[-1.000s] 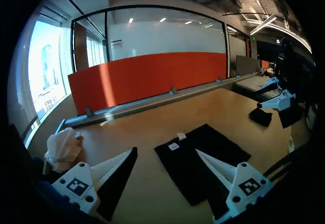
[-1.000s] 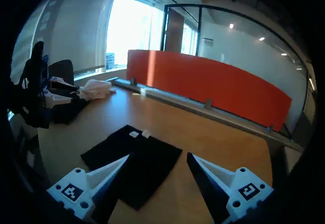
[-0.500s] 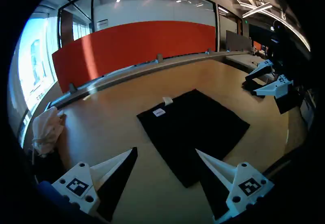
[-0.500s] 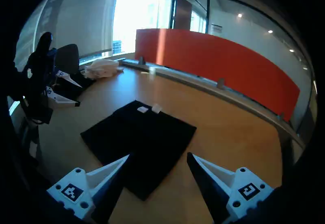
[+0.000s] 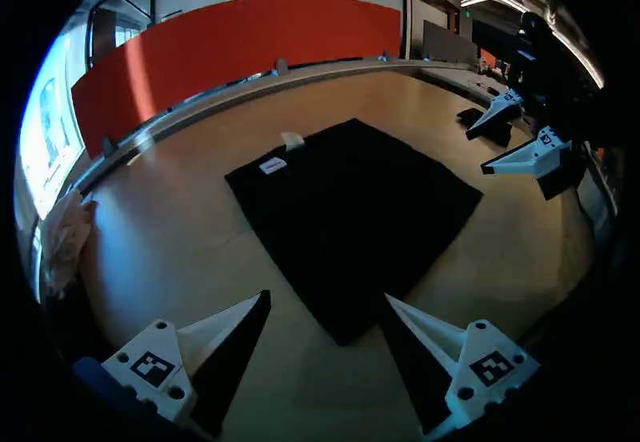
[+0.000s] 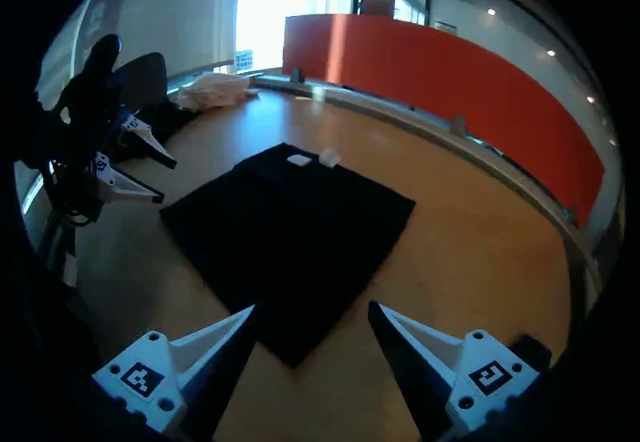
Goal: Fold towel
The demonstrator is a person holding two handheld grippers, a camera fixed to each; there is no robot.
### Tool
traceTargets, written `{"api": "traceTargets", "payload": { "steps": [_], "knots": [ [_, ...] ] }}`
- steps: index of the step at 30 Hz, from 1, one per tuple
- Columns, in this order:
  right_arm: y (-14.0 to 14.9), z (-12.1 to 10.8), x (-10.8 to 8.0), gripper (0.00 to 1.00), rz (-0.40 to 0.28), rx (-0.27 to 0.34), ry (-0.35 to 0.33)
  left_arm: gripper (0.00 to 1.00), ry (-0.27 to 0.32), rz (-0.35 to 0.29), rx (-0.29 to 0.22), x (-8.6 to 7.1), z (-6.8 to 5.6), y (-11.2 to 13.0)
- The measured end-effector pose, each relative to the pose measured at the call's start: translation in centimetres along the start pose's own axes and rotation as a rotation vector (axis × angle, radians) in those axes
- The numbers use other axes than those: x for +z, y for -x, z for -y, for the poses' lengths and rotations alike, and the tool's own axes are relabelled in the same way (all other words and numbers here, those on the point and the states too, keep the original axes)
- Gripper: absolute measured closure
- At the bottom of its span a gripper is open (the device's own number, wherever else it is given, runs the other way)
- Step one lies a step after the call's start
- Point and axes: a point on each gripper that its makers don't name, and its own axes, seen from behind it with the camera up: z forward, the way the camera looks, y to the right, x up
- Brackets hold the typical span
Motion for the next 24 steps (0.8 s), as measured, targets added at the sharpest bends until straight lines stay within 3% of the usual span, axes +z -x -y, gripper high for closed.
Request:
{"api": "traceTargets", "payload": {
  "steps": [13,24],
  "knots": [
    [3.6,0.5,1.3,0.01,0.080,-0.001,-0.034,0.06,0.058,0.125,0.002,1.5,-1.7,3.3],
    [5.1,0.6,1.7,0.07,0.117,0.007,-0.056,0.06,0.068,0.154,-0.002,1.8,-2.1,3.9]
  ]
}}
